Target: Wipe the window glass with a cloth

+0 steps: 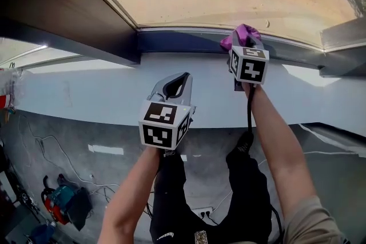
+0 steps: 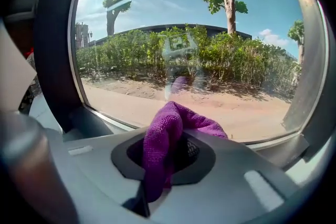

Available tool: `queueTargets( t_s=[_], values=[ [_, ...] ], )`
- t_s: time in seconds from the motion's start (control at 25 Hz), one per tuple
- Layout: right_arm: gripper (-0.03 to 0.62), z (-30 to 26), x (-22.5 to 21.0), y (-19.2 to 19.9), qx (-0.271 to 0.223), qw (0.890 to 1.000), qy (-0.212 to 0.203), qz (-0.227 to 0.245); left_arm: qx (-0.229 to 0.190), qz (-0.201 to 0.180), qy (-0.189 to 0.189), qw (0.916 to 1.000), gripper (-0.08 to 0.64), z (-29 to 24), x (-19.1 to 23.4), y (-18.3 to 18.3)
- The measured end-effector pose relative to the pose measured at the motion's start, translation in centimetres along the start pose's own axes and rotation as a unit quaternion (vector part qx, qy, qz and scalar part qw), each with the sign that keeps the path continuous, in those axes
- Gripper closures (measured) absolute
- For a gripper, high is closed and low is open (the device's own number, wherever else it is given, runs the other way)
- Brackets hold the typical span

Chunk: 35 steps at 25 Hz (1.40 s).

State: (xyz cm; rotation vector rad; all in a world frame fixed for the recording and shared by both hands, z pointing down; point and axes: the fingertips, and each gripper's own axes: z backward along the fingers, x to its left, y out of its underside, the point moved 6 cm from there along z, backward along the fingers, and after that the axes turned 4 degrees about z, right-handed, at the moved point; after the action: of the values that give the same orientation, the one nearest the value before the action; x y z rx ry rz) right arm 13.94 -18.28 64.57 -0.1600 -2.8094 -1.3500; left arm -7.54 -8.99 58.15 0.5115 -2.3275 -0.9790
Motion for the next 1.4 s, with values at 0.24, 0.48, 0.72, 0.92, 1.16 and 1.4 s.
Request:
queueTargets(
  t_s=[0.24, 0.48, 0.72, 0.92, 1.16, 1.4],
  values=[
    [0.514, -1.4, 6.7, -1.4, 0.008, 1.000, -0.019, 0.002, 0.001, 0.005, -0.016, 0.9999, 0.560, 3.3, 4.3, 0.4],
    [0.514, -2.7, 12.6, -2.8, 0.013, 0.999, -0.042, 0.011, 0.002, 0.014, -0.029, 0.9995, 0.560, 6.1, 8.0, 0.8],
    [0.514, -3.7, 18.9, -4.6, 0.009, 0.996, -0.081, 0.025, 0.001, 0.024, -0.040, 0.9989, 0.560, 8.7, 11.2, 0.9],
    [0.514, -4.5, 22.9, -5.5, 0.008, 0.992, -0.119, 0.042, 0.001, 0.029, -0.048, 0.9984, 0.560, 10.2, 12.8, 1.0],
    [0.514, -5.3, 26.0, -6.2, -0.006, 0.983, -0.164, 0.086, 0.006, 0.032, -0.054, 0.9980, 0.560, 11.2, 13.7, 1.5],
    [0.514, -5.9, 27.4, -6.4, -0.027, 0.958, -0.232, 0.168, 0.002, 0.041, -0.067, 0.9969, 0.560, 11.5, 14.4, 1.6]
  ],
)
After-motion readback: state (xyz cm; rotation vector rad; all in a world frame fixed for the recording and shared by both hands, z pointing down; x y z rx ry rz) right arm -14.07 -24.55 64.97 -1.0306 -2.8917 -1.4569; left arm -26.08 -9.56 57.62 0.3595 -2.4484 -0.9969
